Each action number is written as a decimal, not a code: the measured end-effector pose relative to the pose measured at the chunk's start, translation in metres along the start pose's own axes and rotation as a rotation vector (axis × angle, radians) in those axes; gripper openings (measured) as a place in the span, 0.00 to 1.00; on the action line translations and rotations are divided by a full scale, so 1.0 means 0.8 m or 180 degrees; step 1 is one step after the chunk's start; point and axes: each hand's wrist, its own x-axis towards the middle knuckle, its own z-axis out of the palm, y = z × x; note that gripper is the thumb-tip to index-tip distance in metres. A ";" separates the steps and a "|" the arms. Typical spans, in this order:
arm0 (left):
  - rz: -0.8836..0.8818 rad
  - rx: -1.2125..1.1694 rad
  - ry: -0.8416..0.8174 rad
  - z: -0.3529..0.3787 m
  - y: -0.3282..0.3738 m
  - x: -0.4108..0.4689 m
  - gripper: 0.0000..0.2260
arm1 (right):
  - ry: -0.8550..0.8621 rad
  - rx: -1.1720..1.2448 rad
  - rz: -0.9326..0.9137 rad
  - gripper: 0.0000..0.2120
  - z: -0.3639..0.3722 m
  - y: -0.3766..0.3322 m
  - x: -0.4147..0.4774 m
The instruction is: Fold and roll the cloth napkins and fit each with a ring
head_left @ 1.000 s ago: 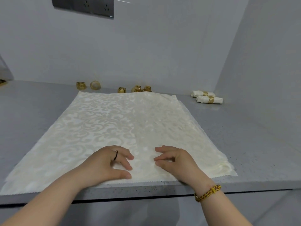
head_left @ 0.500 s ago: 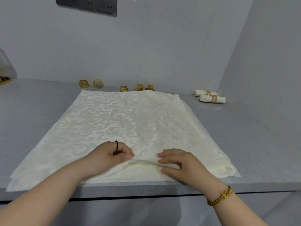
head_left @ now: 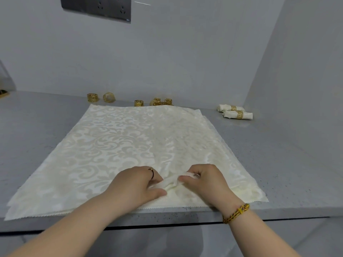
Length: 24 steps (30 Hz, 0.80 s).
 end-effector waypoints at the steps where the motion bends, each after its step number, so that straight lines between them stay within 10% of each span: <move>1: -0.0104 -0.0220 -0.0006 0.000 -0.002 0.001 0.08 | -0.0026 0.0035 0.0019 0.19 0.000 -0.001 -0.001; 7: -0.0412 -0.0972 -0.0069 -0.007 -0.017 0.006 0.09 | -0.0266 0.0811 0.0166 0.12 -0.008 0.003 -0.004; 24: -0.0189 0.0322 0.0390 -0.019 -0.022 -0.004 0.05 | -0.0355 -0.0323 0.0302 0.10 -0.072 0.041 -0.021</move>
